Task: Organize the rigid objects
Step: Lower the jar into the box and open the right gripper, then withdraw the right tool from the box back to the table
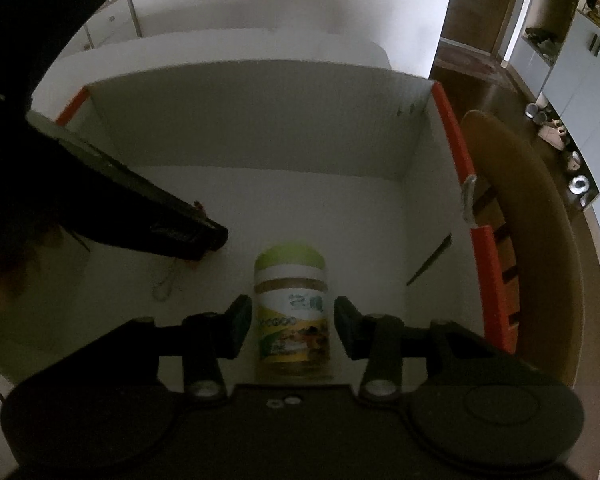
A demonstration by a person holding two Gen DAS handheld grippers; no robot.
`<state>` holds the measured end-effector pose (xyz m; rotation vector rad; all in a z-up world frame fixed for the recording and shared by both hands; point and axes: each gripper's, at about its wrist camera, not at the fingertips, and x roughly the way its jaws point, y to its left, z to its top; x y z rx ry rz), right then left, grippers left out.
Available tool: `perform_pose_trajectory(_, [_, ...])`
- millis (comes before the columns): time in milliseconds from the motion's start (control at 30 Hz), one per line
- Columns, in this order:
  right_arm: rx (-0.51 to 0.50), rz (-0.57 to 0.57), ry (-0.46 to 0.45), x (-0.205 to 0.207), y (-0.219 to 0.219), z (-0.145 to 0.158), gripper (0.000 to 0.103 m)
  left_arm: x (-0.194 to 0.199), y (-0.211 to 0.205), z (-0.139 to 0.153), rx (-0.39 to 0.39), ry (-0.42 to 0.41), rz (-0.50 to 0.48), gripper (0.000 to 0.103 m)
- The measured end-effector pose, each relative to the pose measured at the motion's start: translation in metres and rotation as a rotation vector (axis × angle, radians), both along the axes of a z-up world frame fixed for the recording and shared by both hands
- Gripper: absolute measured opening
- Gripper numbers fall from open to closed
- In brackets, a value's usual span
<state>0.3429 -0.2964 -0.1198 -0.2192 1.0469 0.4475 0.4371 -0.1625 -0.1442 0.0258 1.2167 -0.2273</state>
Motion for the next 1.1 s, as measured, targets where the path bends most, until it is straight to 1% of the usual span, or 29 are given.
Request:
perform_pose_trajectory(67, [0.022, -0.011, -0.006, -0.002, -0.006, 0.004, 0.054, -0.003, 0.000, 0.004, -0.001, -0.013, -0.001, 0.024])
perform_pose_trajectory(100, [0.033, -0.013, -0.007, -0.003, -0.007, 0.006, 0.054, -0.005, 0.000, 0.006, 0.002, -0.020, 0.000, 0.024])
perform_pose_trajectory(133, [0.042, -0.014, -0.010, -0.004, -0.010, 0.007, 0.054, -0.005, -0.007, 0.000, 0.006, -0.027, 0.002, 0.024])
perform_pose_trajectory(200, [0.063, -0.018, -0.021, -0.008, -0.017, 0.012, 0.055, -0.011, -0.005, 0.005, 0.005, -0.045, -0.003, 0.025])
perform_pose_trajectory(333, [0.100, -0.016, -0.042, -0.012, -0.029, 0.023, 0.059, -0.026, -0.004, 0.019, 0.007, -0.104, 0.003, 0.026])
perform_pose_trajectory(467, [0.118, -0.018, -0.060, -0.022, -0.032, 0.037, 0.059, -0.043, -0.005, 0.034, -0.006, -0.158, -0.004, 0.027])
perform_pose_trajectory(567, [0.135, -0.017, -0.073, -0.023, -0.036, 0.044, 0.060, -0.058, -0.005, 0.044, 0.003, -0.205, 0.001, 0.027])
perform_pose_trajectory(733, [0.157, -0.013, -0.100, -0.036, -0.043, 0.059, 0.062, -0.082, 0.003, 0.065, -0.023, -0.264, 0.016, 0.027])
perform_pose_trajectory(933, [0.181, -0.011, -0.135, -0.051, -0.048, 0.074, 0.063, -0.110, 0.007, 0.088, -0.032, -0.341, 0.015, 0.027])
perform_pose_trajectory(1100, [0.212, -0.011, -0.162, -0.064, -0.040, 0.083, 0.065, -0.136, 0.020, 0.101, -0.038, -0.394, 0.025, 0.027])
